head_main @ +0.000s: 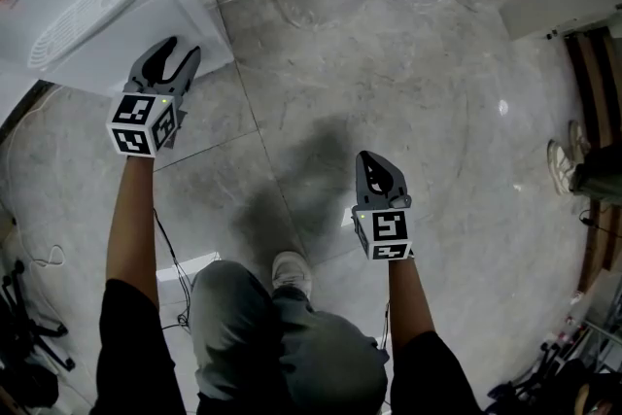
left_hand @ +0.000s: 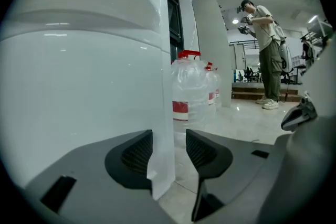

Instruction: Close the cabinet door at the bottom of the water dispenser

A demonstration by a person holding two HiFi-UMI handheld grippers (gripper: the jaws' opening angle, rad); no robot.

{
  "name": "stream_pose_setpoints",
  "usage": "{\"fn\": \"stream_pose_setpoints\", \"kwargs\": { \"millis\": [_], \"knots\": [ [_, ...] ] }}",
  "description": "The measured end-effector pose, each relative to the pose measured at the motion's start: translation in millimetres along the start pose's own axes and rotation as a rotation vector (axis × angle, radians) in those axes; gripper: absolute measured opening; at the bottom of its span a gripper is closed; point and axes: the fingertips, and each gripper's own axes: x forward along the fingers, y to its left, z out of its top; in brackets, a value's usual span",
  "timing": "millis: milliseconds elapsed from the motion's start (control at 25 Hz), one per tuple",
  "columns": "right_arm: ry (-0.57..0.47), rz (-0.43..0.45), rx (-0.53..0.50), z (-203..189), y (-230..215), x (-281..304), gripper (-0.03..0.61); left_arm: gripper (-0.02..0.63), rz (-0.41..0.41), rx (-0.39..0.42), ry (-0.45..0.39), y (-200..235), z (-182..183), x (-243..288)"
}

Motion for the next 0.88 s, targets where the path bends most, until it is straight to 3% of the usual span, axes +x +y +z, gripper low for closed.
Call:
{"fn": "stream_pose_setpoints", "kwargs": {
  "millis": [120,560,880],
  "knots": [
    [-0.009,0.0,-0.004,4,1,-4,0.014,0.198,-0.008,-0.005,-0.022,-10,7,-9],
    [-0.074,0.041,-0.061,37,40,-22,0.014,0.047,0.026,-0.025,-0.13,-38,28,-96],
    [-0.121,0.108,-0.105,53,97,-40,0.014,0.017,0.069,-0.051,-0.145,-45,10,-172]
  ]
}}
